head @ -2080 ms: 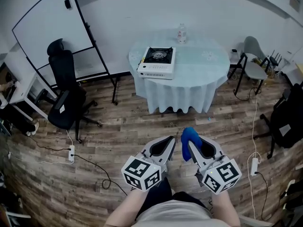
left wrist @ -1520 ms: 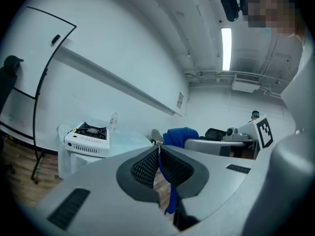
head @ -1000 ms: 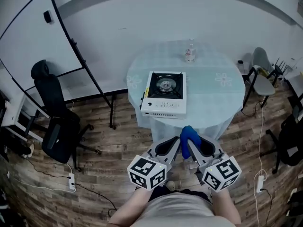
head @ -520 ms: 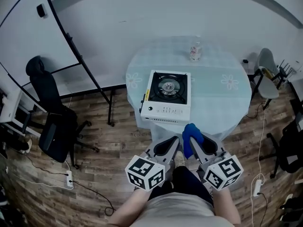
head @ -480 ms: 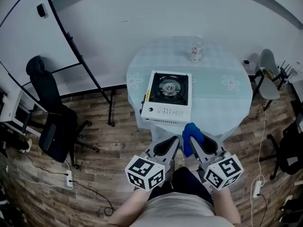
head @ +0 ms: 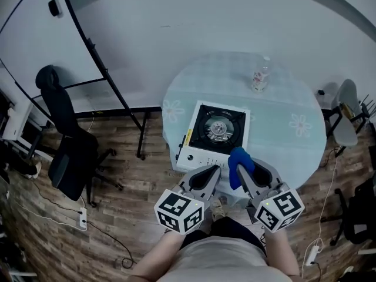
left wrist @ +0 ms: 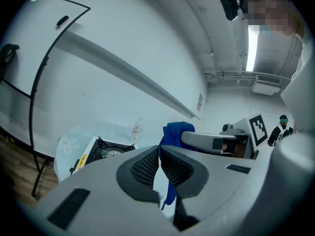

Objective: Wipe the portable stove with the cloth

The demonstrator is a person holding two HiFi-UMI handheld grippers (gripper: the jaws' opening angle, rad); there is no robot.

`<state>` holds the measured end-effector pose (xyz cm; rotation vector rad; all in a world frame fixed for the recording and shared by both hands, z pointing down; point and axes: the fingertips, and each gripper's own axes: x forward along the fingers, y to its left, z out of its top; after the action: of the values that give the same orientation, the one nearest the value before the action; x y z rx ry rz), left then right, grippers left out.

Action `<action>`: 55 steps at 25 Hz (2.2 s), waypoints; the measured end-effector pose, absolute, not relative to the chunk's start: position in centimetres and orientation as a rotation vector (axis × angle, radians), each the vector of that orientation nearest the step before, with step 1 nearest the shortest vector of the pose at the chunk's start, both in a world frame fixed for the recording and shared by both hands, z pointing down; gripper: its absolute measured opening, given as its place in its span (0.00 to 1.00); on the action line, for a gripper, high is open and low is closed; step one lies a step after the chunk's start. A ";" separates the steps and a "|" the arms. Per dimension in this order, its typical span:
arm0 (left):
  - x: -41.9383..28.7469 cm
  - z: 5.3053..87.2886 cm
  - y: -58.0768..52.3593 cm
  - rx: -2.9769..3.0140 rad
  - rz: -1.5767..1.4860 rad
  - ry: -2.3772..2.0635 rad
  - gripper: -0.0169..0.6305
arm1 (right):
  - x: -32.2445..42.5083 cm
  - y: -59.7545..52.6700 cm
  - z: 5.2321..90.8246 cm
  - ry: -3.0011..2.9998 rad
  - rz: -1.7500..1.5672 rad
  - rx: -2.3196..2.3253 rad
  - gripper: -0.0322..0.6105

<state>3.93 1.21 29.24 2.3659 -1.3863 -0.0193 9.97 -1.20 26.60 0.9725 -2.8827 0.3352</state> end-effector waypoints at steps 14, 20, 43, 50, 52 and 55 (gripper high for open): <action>0.6 28.5 -9.9 2.267 -0.063 -1.541 0.07 | 6.8 -13.4 25.4 -2.890 0.234 0.762 0.21; -0.6 29.0 -12.8 2.213 -0.077 -1.590 0.07 | 6.1 -16.9 25.7 -2.880 0.226 0.704 0.20; -4.8 29.4 -19.2 2.118 -0.118 -1.715 0.07 | 0.7 -27.1 22.3 -2.976 0.112 0.574 0.21; -5.9 29.9 -20.5 2.092 -0.131 -1.729 0.07 | -1.1 -28.9 22.2 -2.983 0.078 0.543 0.21; -6.2 30.4 -20.8 2.075 -0.123 -1.735 0.07 | -1.5 -29.2 23.1 -2.960 0.058 0.520 0.21; -6.4 31.1 -21.1 2.050 -0.104 -1.733 0.07 | -2.4 -29.4 24.6 -2.926 0.055 0.474 0.21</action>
<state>-6.37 -21.11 31.08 2.0505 -1.7332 -0.1041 -2.35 -29.39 24.61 0.4738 -2.9255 0.0549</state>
